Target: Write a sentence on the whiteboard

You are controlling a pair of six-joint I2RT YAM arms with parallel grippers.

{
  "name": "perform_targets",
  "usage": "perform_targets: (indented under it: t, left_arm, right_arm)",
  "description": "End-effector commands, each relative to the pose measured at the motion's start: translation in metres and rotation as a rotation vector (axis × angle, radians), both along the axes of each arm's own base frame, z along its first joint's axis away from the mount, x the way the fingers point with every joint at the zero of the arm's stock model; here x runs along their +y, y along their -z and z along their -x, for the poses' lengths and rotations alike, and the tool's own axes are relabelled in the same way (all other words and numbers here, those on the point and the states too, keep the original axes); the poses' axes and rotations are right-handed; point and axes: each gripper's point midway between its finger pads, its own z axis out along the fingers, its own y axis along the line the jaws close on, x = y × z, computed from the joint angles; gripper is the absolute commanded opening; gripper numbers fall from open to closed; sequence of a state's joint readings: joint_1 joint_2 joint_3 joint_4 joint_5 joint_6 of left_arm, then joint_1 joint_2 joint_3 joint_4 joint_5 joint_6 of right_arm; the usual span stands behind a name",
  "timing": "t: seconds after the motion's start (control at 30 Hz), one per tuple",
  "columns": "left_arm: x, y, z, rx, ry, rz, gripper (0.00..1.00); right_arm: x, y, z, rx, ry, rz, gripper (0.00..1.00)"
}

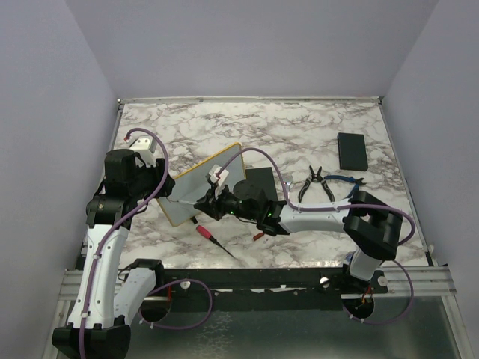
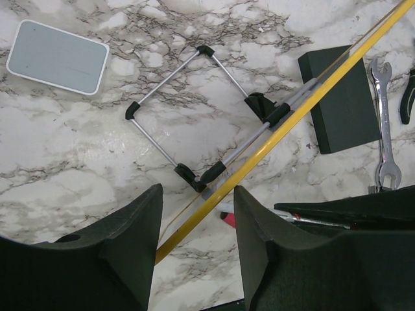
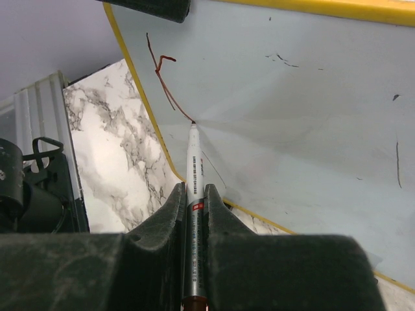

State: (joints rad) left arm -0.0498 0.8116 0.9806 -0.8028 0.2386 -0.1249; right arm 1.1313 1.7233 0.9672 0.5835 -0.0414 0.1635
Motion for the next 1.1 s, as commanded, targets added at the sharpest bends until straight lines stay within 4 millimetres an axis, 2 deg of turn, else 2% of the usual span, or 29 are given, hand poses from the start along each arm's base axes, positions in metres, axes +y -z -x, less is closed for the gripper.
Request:
perform_targets:
  t: [0.0,0.13,0.3,0.57,1.07]
  left_arm:
    - [-0.002,-0.003,0.003,0.002,0.014,-0.002,0.49]
    - [-0.002,-0.003,0.003,0.004,0.013,-0.003,0.49]
    - [-0.002,-0.003,0.003,0.002,0.01,-0.005,0.49]
    - [-0.001,-0.003,0.004,0.003,0.01,-0.006,0.49]
    - [-0.001,-0.002,0.004,0.007,0.007,-0.009,0.48]
  right_arm:
    - [-0.002,-0.028,0.01,-0.061,-0.07,-0.068,0.01]
    - [-0.009,-0.043,0.029,-0.069,-0.15,-0.102,0.01]
    - [-0.02,-0.053,0.034,-0.067,-0.144,-0.117,0.0]
    - [-0.024,-0.056,0.03,-0.08,-0.121,-0.122,0.01]
    - [-0.02,-0.049,0.018,-0.065,-0.162,-0.129,0.01]
